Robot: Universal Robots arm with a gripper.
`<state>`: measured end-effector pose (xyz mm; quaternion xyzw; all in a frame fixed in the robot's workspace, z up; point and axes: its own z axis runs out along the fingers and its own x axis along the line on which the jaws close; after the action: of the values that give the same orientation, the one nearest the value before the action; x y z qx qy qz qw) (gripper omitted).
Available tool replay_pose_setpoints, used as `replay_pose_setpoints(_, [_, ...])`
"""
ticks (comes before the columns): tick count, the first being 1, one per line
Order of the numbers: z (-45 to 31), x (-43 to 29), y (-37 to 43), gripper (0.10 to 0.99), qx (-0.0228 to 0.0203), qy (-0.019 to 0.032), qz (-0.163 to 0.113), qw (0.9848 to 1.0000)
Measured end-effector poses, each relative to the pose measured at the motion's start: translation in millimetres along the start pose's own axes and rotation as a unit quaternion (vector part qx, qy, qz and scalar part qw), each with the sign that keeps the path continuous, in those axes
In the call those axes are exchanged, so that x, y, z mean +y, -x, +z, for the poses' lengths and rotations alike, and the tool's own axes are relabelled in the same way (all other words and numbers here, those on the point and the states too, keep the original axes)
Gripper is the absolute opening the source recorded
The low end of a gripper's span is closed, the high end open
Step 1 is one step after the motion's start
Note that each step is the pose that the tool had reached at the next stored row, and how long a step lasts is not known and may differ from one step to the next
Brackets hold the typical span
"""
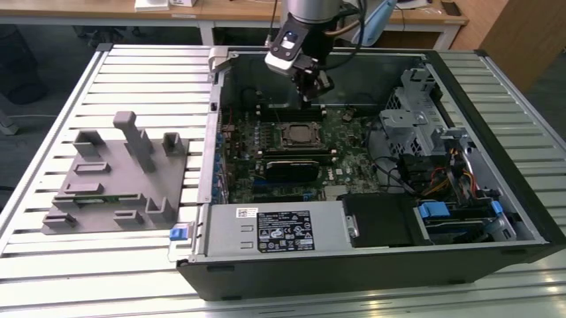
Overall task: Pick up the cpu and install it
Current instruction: 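Install the first cpu locking lever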
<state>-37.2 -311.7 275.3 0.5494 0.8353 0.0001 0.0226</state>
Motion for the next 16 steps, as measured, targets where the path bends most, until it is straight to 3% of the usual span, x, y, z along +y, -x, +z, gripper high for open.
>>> replay_pose_setpoints(4, [0.6,0.0,0.0,0.106,0.0009,0.0013,-0.037,0.9993])
replay_pose_setpoints(8, [1.1,-0.1,-0.1,0.106,0.0019,0.0026,-0.073,0.9974])
replay_pose_setpoints(12, [1.7,-0.1,-0.1,0.106,0.0028,0.0039,-0.109,0.9940])
replay_pose_setpoints(16, [2.3,-0.1,-0.1,0.106,0.0037,0.0052,-0.145,0.9894])
